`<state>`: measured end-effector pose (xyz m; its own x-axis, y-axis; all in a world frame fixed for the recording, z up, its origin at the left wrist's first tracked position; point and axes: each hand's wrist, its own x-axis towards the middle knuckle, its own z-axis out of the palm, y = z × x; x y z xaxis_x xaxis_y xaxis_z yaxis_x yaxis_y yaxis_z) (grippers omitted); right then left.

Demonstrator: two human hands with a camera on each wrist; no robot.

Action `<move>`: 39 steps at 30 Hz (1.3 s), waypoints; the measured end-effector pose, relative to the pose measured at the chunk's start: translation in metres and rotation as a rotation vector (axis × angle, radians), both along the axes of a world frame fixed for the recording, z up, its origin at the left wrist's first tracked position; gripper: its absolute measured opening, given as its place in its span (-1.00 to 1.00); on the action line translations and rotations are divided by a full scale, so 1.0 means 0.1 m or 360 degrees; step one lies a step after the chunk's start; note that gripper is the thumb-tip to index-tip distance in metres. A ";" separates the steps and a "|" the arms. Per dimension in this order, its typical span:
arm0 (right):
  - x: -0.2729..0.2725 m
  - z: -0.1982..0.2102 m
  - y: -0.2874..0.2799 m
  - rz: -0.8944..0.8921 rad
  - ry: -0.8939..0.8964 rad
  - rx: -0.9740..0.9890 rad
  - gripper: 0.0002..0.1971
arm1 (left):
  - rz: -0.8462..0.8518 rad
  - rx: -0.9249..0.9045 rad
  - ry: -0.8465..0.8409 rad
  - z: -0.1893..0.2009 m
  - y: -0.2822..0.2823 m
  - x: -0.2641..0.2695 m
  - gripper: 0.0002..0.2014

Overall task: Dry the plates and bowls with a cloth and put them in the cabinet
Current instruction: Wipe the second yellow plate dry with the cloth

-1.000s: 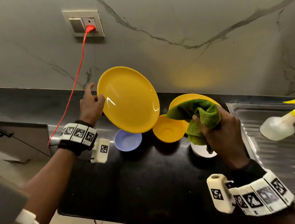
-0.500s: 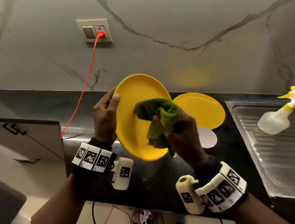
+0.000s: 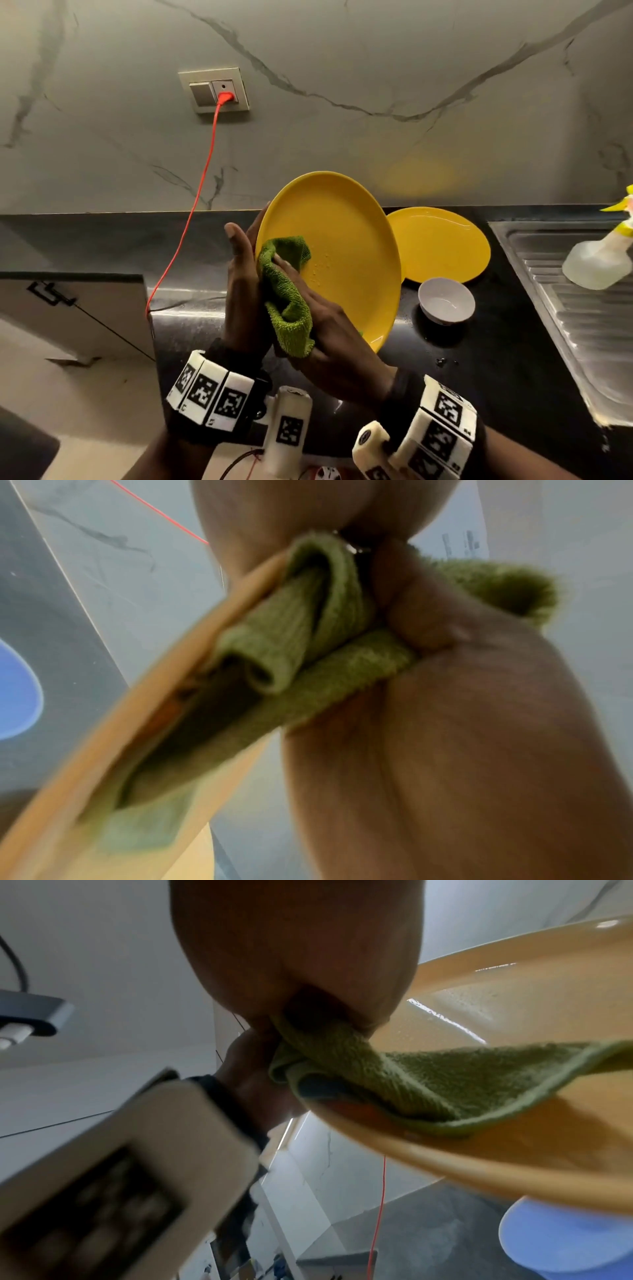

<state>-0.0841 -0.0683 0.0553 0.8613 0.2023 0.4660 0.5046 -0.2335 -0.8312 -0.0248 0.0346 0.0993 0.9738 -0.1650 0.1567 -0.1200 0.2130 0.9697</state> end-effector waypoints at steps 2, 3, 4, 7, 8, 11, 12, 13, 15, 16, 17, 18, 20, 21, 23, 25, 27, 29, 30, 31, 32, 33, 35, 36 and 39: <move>0.08 0.04 -0.02 -0.0027 -0.0008 0.0004 -0.34 | -0.0083 -0.0028 -0.0044 -0.03 0.00 0.00 -0.28; 0.14 0.07 -0.05 -0.0082 0.0006 0.0012 -0.37 | -0.0128 -0.0035 -0.0068 -0.06 -0.01 -0.01 -0.30; 0.21 0.11 -0.09 -0.0164 0.0039 0.0032 -0.41 | -0.0167 -0.0026 -0.0099 -0.07 -0.03 -0.03 -0.32; 0.25 0.19 -0.19 -0.0302 0.0092 0.0100 -0.64 | -0.0180 0.0025 -0.0186 -0.07 -0.07 -0.05 -0.36; 0.21 0.19 -0.21 -0.0289 0.0064 0.0113 -0.72 | -0.0140 0.0061 -0.0206 -0.05 -0.09 -0.05 -0.37; 0.04 0.13 -0.19 -0.0219 -0.0050 0.0144 -0.81 | -0.0094 0.0121 -0.0172 0.00 -0.13 -0.01 -0.32; 0.01 0.11 -0.18 -0.0183 -0.0047 0.0187 -0.76 | -0.0089 0.0121 -0.0167 0.02 -0.14 -0.02 -0.36; -0.01 0.11 -0.18 -0.0167 -0.0050 0.0235 -0.70 | -0.0097 0.0117 -0.0182 0.02 -0.15 -0.02 -0.43; 0.02 0.16 -0.20 -0.0269 -0.0148 0.0261 -0.64 | -0.0137 0.0124 -0.0225 0.04 -0.19 -0.07 -0.50; 0.07 0.20 -0.22 -0.0356 -0.0204 0.0259 -0.64 | -0.0157 0.0122 -0.0232 0.04 -0.21 -0.10 -0.49; 0.12 0.24 -0.25 -0.0432 -0.0226 0.0274 -0.67 | -0.0189 0.0115 -0.0243 0.02 -0.22 -0.11 -0.45; 0.20 0.28 -0.28 -0.0499 -0.0224 0.0309 -0.69 | -0.0236 0.0139 -0.0254 0.01 -0.24 -0.12 -0.41; 0.35 0.37 -0.36 -0.0605 -0.0175 0.0388 -0.70 | -0.0302 0.0186 -0.0247 -0.01 -0.25 -0.14 -0.39; 0.40 0.40 -0.39 -0.0659 -0.0155 0.0421 -0.70 | -0.0336 0.0194 -0.0244 -0.04 -0.26 -0.13 -0.36; 0.42 0.40 -0.42 -0.0703 -0.0163 0.0411 -0.73 | -0.0356 0.0180 -0.0210 -0.06 -0.26 -0.13 -0.23; 0.28 0.34 -0.35 -0.0586 -0.0245 0.0396 -0.72 | -0.0389 0.0165 -0.0167 -0.04 -0.25 -0.10 -0.14; 0.10 0.29 -0.26 -0.0422 -0.0297 0.0372 -0.73 | -0.0317 0.0140 -0.0066 -0.07 -0.25 -0.06 -0.07; -0.02 0.35 -0.21 -0.0340 -0.0169 0.0306 -0.56 | -0.0265 0.0272 -0.0054 -0.13 -0.26 -0.05 -0.14; -0.01 0.41 -0.22 -0.0336 -0.0058 0.0277 -0.41 | -0.0206 0.0338 -0.0064 -0.20 -0.25 -0.03 -0.19; 0.03 0.46 -0.25 -0.0373 -0.0017 0.0264 -0.37 | -0.0166 0.0374 -0.0114 -0.23 -0.25 -0.02 -0.21; 0.09 0.49 -0.27 -0.0466 -0.0096 0.0264 -0.46 | -0.0146 0.0380 -0.0122 -0.20 -0.25 -0.06 -0.22; 0.16 0.48 -0.33 -0.0588 -0.0199 0.0289 -0.62 | -0.0157 0.0332 -0.0179 -0.21 -0.26 -0.06 -0.19; 0.32 0.43 -0.45 -0.0794 -0.0236 0.0393 -0.78 | -0.0275 0.0241 -0.0321 -0.15 -0.26 -0.11 -0.12; 0.38 0.37 -0.51 -0.0866 -0.0216 0.0391 -0.81 | -0.0299 0.0220 -0.0382 -0.09 -0.25 -0.17 -0.14; 0.29 0.37 -0.48 -0.0770 -0.0222 0.0429 -0.81 | -0.0253 0.0265 -0.0436 -0.08 -0.30 -0.20 -0.22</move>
